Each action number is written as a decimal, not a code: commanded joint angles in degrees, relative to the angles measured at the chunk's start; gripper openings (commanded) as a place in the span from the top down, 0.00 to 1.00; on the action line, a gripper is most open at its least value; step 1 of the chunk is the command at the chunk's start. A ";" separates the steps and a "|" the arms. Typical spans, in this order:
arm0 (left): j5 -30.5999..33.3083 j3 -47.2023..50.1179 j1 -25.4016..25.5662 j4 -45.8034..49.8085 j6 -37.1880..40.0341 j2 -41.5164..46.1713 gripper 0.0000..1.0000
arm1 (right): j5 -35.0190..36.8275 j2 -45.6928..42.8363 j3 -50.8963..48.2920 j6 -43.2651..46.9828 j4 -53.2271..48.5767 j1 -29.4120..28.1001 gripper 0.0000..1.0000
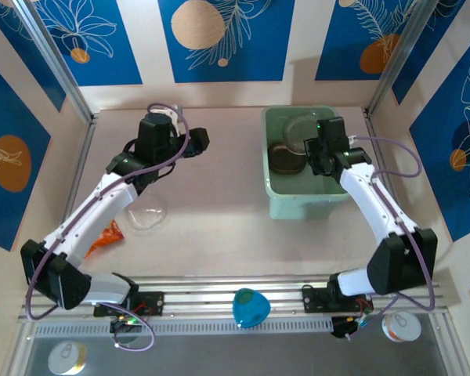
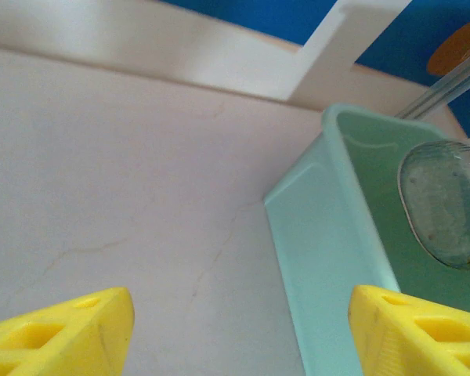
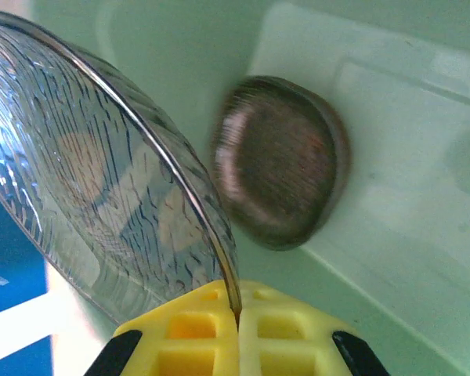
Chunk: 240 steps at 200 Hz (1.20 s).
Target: Place the plates into the plastic bin on the countertop
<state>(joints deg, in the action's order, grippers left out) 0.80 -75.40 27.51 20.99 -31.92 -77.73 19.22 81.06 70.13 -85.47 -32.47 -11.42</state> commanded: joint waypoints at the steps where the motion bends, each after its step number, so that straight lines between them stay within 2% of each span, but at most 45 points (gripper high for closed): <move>1: -4.87 1.05 -2.27 2.68 -0.86 -0.62 0.27 | -2.25 3.26 4.01 -4.37 -3.85 0.22 1.00; 28: -4.94 0.71 -4.42 5.36 0.71 -2.41 0.27 | -2.74 9.08 8.58 -5.56 -7.69 0.25 1.00; 86: -6.70 -1.92 -6.27 7.78 2.67 -8.88 0.26 | -3.41 18.96 12.92 -9.87 -8.89 -0.22 1.00; 175: -5.55 -1.94 -6.41 10.45 3.36 -12.51 0.25 | -2.32 30.57 19.93 -11.08 -8.86 -1.37 1.00; 211: -4.54 -1.39 -6.30 12.26 3.02 -11.93 0.25 | -2.61 31.97 19.85 -12.25 -8.70 -1.63 0.80; 240: -3.51 0.09 -6.40 12.91 2.18 -9.89 0.25 | -0.79 30.78 21.08 -10.00 -8.94 -2.12 0.51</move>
<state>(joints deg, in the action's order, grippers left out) -4.19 -76.23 21.76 31.77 -29.50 -89.47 16.36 112.84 88.97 -96.33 -40.60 -12.82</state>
